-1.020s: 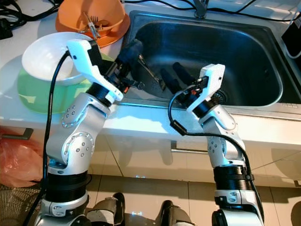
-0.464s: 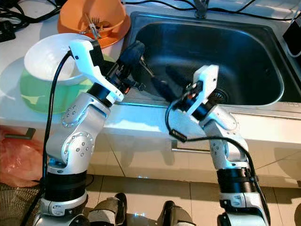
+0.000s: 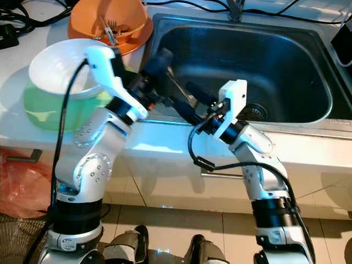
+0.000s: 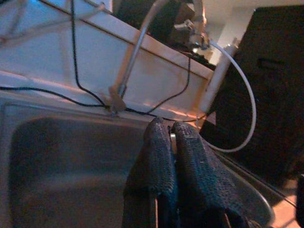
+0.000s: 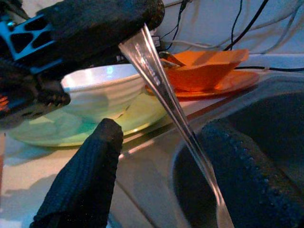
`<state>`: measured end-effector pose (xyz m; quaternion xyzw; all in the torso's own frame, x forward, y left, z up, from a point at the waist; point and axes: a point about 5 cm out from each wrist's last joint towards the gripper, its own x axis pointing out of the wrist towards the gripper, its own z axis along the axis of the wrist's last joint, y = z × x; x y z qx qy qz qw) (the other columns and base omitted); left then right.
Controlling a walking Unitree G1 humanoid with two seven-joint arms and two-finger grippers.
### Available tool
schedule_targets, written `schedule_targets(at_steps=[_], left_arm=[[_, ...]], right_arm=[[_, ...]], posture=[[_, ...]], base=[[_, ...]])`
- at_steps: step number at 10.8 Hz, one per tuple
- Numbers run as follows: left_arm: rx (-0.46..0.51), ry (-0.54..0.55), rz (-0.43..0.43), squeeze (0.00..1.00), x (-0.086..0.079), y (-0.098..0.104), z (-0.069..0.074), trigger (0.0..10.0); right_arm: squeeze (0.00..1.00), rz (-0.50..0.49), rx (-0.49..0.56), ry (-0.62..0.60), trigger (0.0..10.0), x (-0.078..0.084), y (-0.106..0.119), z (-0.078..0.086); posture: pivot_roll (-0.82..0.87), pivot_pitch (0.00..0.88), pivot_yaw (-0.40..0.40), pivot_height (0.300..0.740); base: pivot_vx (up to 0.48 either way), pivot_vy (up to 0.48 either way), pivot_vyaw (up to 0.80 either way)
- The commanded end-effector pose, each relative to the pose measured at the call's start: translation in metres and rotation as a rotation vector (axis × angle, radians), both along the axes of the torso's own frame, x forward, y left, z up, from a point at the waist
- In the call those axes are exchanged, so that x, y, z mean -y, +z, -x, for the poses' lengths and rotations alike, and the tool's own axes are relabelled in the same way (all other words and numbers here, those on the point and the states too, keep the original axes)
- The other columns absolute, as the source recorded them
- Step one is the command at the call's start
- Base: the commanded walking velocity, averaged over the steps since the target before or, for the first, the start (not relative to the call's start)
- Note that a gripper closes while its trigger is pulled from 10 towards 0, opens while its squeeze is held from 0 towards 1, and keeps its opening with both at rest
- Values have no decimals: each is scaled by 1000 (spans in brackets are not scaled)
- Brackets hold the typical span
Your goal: Kitchen organization
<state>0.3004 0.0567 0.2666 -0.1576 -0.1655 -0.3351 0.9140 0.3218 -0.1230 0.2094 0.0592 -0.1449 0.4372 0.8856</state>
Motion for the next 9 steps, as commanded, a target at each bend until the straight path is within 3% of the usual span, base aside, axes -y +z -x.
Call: schedule_targets(at_steps=[1,9], left_arm=[[32,-61,-9,0,9,7,8,10000],[39,-80,-10,0,13,11,10,10000]], right_arm=[[0,1,16,-14,10000,0,2,-1],[0,35,8,-20,10000,-10,-8,-3]], posture=[[206,209,-21,740],[212,208,-22,740]], base=[[0,0,0],[0,0,0]])
